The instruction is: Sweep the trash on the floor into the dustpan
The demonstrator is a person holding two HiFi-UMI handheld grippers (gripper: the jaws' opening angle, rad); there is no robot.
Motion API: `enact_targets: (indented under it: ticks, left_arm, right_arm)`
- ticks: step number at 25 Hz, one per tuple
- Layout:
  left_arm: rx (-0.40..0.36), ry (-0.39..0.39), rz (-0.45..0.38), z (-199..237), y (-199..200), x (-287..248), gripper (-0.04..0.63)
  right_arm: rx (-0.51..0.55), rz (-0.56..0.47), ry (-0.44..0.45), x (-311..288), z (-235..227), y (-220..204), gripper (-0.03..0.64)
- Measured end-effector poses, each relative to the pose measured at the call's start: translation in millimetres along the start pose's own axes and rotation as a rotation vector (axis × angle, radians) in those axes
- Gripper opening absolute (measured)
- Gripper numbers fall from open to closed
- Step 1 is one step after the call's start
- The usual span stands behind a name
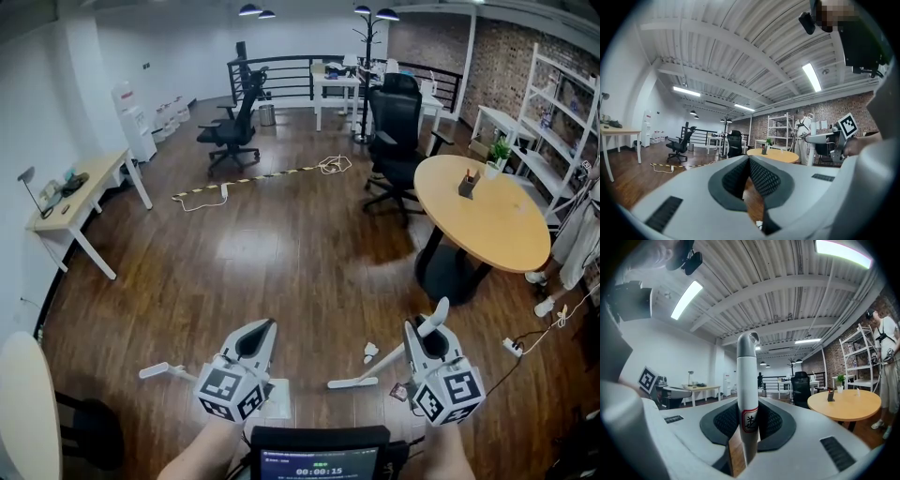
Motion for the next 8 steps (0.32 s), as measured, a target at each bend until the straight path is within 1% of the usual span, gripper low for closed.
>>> enact_targets:
  ticks: [5,8]
  left_arm:
    - [0.004,0.009,0.009,-2.7,-4.7,0.3,0.002]
    - [0.001,-0.004,-0.001,-3.9,-6.3,2.1,0.002]
  right_arm:
    - [-0.014,0.008,-0.012,0.3,-5.4,-3.0,0.101]
    - [-0.015,0.012,-0.015,1.4,-5.6,-5.0,0.101]
Point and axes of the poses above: the fingertips, and each gripper's own axes: x backward along the fingers, z to its left, y out of its top, the point moved 10 cm from there along x, backward along the fingers, and after that the axes turned 13 degrees about -y, right-handed, at the moved point
